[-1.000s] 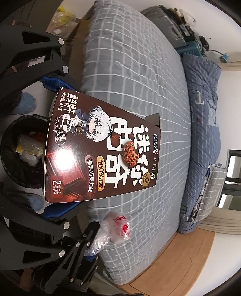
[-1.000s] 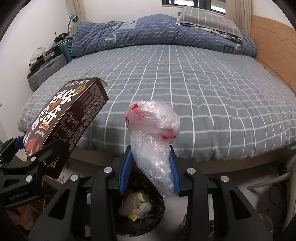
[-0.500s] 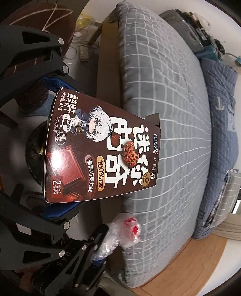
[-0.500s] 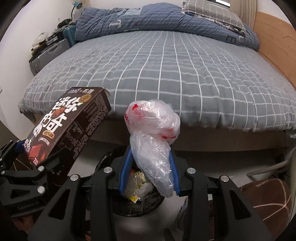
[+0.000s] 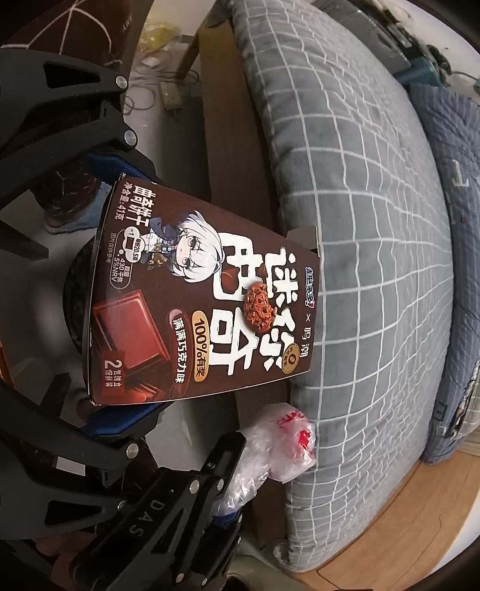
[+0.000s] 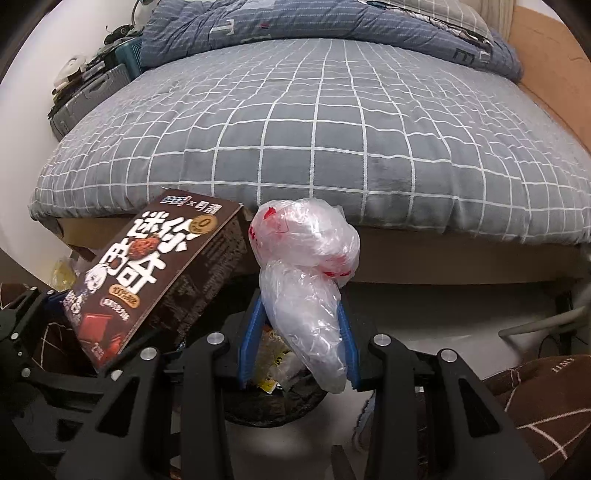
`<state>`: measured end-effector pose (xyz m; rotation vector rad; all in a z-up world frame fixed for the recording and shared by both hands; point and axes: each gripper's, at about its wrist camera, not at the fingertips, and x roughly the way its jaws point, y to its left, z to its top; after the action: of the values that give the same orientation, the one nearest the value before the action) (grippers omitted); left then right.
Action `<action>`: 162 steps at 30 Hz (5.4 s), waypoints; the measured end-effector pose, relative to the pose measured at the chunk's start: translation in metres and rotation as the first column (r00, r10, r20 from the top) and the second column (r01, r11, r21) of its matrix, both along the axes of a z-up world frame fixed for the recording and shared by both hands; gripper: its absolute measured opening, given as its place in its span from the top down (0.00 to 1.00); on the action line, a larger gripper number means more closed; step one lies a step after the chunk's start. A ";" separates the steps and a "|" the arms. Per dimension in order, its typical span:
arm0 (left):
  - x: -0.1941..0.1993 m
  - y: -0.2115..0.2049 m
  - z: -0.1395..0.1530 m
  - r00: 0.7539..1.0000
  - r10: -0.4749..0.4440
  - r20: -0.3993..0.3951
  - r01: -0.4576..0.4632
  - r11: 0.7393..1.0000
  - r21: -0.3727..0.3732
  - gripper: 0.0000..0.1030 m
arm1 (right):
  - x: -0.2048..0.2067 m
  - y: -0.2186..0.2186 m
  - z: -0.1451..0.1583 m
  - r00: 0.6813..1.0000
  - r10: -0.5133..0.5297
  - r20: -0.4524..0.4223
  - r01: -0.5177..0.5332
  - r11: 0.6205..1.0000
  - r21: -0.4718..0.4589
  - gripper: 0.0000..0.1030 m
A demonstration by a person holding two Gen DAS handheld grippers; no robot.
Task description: Collect trash
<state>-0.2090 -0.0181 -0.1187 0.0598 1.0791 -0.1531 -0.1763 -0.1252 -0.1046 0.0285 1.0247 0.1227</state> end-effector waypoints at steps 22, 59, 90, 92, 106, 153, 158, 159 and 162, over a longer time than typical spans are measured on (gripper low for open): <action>0.012 0.013 -0.020 0.998 0.054 -0.025 -0.053 0.998 0.021 0.05 | 0.003 -0.004 -0.017 0.999 -0.032 -0.038 0.030 0.999 -0.034 0.65; 0.007 0.104 0.001 0.974 0.228 0.017 -0.228 0.974 -0.019 0.05 | 0.019 0.059 -0.031 0.998 0.033 -0.057 -0.038 0.996 -0.080 0.14; -0.007 0.071 0.062 0.982 0.152 0.113 -0.146 0.988 -0.057 0.05 | -0.002 0.013 0.047 0.993 -0.032 0.116 0.038 0.998 -0.046 0.07; -0.007 0.070 0.064 0.982 0.150 0.117 -0.144 0.988 -0.060 0.05 | -0.003 0.011 0.053 0.991 -0.039 0.127 0.046 0.998 -0.051 0.07; -0.009 0.056 0.106 0.975 0.111 0.193 -0.103 0.993 -0.049 0.05 | -0.019 -0.005 0.100 0.973 -0.098 0.209 0.115 0.991 -0.070 0.07; -0.010 0.056 0.103 0.973 0.138 0.186 -0.140 0.990 -0.004 0.05 | -0.024 -0.001 0.099 0.976 -0.098 0.197 0.110 0.992 -0.054 0.07; -0.010 0.056 0.103 0.973 0.138 0.185 -0.139 0.990 -0.008 0.05 | -0.024 -0.001 0.098 0.976 -0.097 0.197 0.110 0.992 -0.055 0.07; -0.010 0.056 0.103 0.974 0.136 0.182 -0.137 0.991 -0.012 0.05 | -0.024 -0.001 0.098 0.976 -0.097 0.197 0.110 0.992 -0.055 0.07; -0.010 0.056 0.103 0.973 0.138 0.183 -0.139 0.990 -0.008 0.05 | -0.024 0.000 0.098 0.976 -0.098 0.196 0.110 0.992 -0.055 0.07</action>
<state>-0.2185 0.0377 -0.0161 0.0023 0.8965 -0.0183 -0.2001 -0.1257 -0.0064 0.0103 0.8306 -0.0040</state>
